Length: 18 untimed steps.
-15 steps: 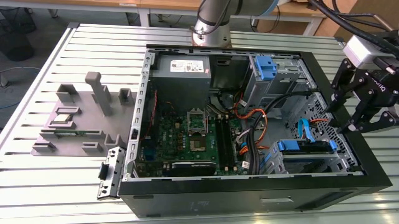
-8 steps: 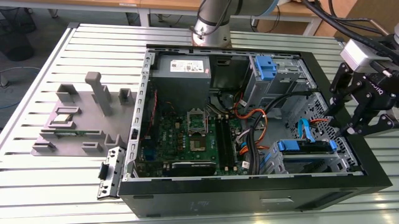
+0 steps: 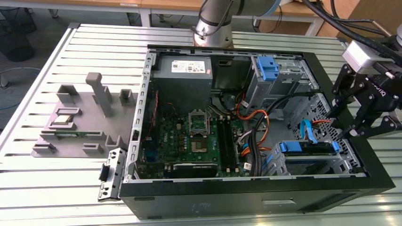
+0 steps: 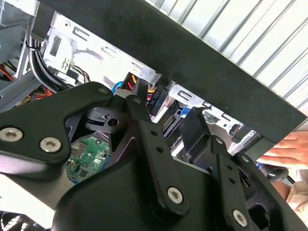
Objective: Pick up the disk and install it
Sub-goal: 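Insert the second disk wire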
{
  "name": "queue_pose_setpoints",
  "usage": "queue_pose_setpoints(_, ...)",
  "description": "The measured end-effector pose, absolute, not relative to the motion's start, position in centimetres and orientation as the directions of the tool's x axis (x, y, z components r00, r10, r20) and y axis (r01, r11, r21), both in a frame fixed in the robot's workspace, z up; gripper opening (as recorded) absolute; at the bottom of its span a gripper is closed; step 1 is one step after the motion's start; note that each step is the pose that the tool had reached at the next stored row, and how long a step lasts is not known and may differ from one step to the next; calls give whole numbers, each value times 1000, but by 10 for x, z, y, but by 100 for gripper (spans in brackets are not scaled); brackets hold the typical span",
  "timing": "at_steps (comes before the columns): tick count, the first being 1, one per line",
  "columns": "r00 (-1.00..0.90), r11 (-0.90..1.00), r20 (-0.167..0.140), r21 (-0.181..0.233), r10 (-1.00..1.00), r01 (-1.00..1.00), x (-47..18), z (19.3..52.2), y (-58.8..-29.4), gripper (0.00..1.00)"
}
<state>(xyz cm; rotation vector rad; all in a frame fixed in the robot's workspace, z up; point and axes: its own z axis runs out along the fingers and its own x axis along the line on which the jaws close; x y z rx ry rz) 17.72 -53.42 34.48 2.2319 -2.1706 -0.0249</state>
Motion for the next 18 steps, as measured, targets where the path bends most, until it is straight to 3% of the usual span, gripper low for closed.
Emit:
queue_pose_setpoints(6, 28, -28, 8, 31, -1000, -999, 177, 345, -534, 53)
queue_pose_setpoints(7, 28, -28, 8, 31, -1000, -999, 177, 345, -534, 46)
queue_pose_setpoints(17, 28, -28, 8, 31, -1000, -999, 177, 345, -534, 44)
queue_pose_setpoints(18, 28, -28, 8, 31, -1000, -999, 177, 345, -534, 38)
